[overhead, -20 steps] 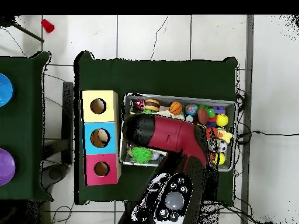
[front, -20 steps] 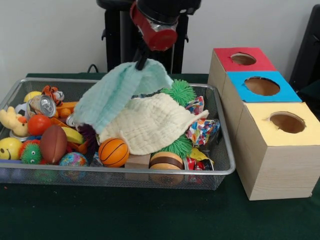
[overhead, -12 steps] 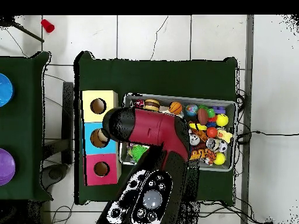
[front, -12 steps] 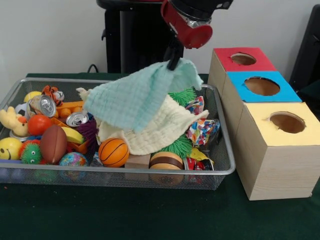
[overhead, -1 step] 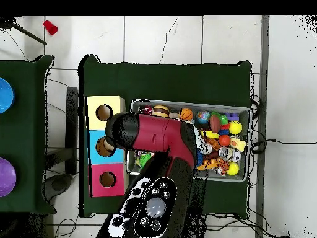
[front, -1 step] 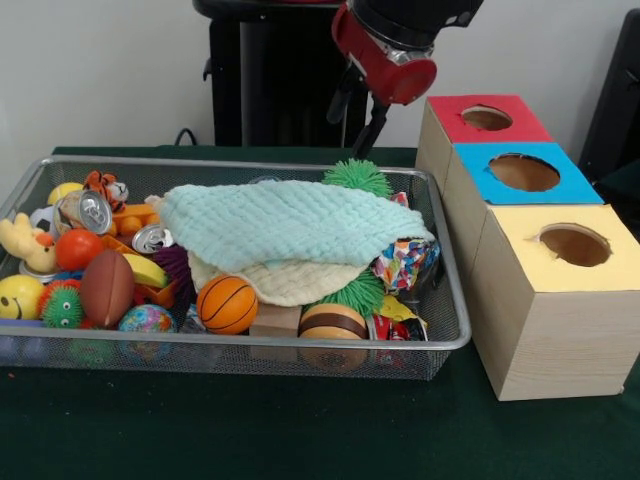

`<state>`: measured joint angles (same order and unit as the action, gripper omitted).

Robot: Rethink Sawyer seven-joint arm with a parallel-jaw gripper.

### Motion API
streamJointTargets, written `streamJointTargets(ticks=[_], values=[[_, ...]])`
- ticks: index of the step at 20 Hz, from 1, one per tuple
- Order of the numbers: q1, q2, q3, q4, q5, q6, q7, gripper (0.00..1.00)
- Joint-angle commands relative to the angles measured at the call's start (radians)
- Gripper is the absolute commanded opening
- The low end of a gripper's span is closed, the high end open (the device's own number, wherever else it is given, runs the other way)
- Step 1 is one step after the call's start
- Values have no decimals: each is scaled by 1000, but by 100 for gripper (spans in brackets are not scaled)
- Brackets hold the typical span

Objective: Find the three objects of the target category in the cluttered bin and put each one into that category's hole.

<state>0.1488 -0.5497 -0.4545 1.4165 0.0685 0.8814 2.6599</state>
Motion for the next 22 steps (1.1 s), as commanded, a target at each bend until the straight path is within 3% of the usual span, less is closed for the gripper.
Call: streamJointTargets(ticks=[1, 4, 6, 12, 22], values=[[-32, 13, 25, -12, 7, 79, 113, 100], [-55, -13, -7, -38, -37, 170, 40, 100], [-73, -9, -21, -35, -68, 170, 3, 100], [-142, 47, -37, -17, -150, -29, -32, 100], [-209, 97, -23, 4, -247, -220, 8, 100]])
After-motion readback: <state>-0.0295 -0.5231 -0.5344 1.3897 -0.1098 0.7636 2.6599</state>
